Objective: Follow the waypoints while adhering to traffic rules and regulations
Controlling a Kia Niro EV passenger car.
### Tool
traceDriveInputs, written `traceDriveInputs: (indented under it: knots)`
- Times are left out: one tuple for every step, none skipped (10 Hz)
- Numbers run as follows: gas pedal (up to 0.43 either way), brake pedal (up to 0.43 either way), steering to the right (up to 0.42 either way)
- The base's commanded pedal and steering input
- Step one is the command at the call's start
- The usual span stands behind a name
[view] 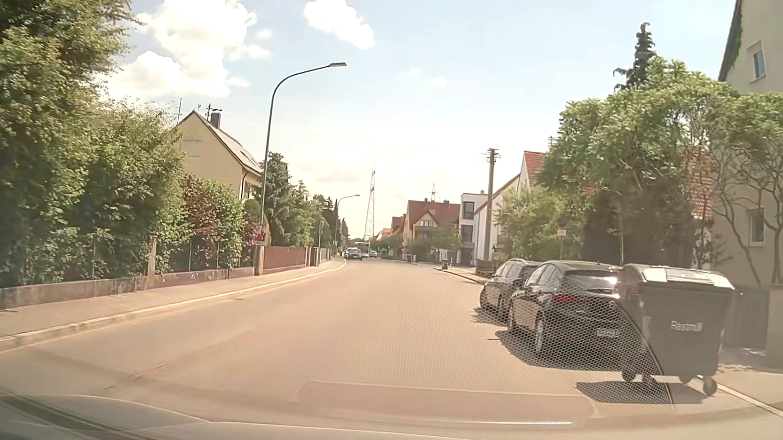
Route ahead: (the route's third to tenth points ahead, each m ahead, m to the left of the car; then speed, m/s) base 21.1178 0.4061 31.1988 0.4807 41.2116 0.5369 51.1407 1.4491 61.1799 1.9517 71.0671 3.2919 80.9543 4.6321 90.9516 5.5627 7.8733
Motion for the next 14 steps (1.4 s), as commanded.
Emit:
traceDriveInputs:
  knots:
    - [0.177,0.000,-0.012]
    - [0.177,0.000,-0.012]
    - [0.177,0.000,-0.011]
    - [0.177,0.000,-0.010]
    - [0.169,0.000,-0.007]
    - [0.169,0.000,-0.004]
    - [0.169,0.000,-0.003]
    - [0.157,0.000,0.000]
    - [0.130,0.000,0.006]
    - [0.118,0.000,0.012]
    - [0.118,0.000,0.019]
    - [0.098,0.000,0.025]
    - [0.098,0.000,0.031]
    - [0.087,0.000,0.037]
